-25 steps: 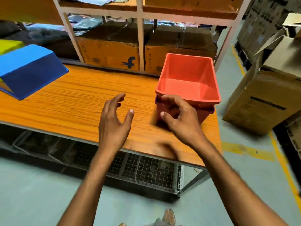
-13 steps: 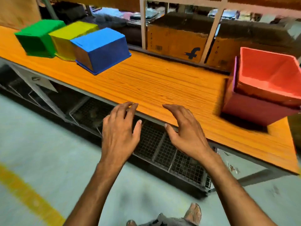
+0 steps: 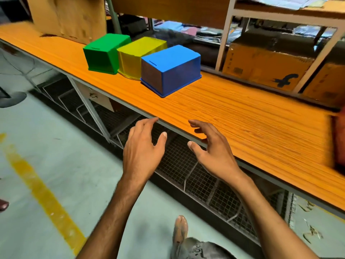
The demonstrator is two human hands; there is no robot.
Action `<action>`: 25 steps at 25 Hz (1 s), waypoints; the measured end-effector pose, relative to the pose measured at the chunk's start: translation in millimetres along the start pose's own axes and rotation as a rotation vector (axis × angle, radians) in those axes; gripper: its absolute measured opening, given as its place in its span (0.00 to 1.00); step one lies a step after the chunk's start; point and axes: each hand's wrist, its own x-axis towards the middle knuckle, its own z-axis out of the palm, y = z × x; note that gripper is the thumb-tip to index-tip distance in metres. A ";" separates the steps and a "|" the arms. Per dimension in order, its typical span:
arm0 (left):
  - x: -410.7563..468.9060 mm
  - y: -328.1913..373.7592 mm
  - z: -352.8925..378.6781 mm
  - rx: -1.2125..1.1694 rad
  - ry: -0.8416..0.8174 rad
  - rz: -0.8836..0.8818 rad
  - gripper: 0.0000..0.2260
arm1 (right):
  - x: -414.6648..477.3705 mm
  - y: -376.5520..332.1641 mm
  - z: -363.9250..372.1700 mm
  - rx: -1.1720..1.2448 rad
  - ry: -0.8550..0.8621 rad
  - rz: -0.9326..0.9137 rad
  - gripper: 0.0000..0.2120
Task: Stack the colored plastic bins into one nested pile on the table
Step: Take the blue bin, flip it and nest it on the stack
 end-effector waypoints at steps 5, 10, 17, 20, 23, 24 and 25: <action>89.5 -41.0 2.6 0.036 -0.007 0.028 0.22 | 96.9 10.8 33.1 0.061 0.053 -0.001 0.27; 183.5 -70.7 4.6 0.032 0.003 0.058 0.20 | 194.3 17.2 56.5 0.078 0.106 0.032 0.27; 294.4 -119.9 29.0 -0.021 -0.064 0.067 0.20 | 284.4 32.5 95.4 0.084 0.146 0.150 0.27; 346.9 -155.9 51.3 -0.044 -0.119 0.055 0.20 | 311.7 46.8 120.7 0.027 0.212 0.237 0.29; 395.4 -191.1 76.2 -0.114 -0.234 0.043 0.25 | 329.4 60.0 150.1 0.002 0.308 0.360 0.31; 409.3 -201.3 82.2 -0.130 -0.278 0.056 0.27 | 335.3 61.9 160.7 0.006 0.351 0.408 0.31; 424.1 -212.4 86.5 -0.152 -0.325 0.067 0.30 | 343.8 61.8 172.8 0.005 0.395 0.452 0.31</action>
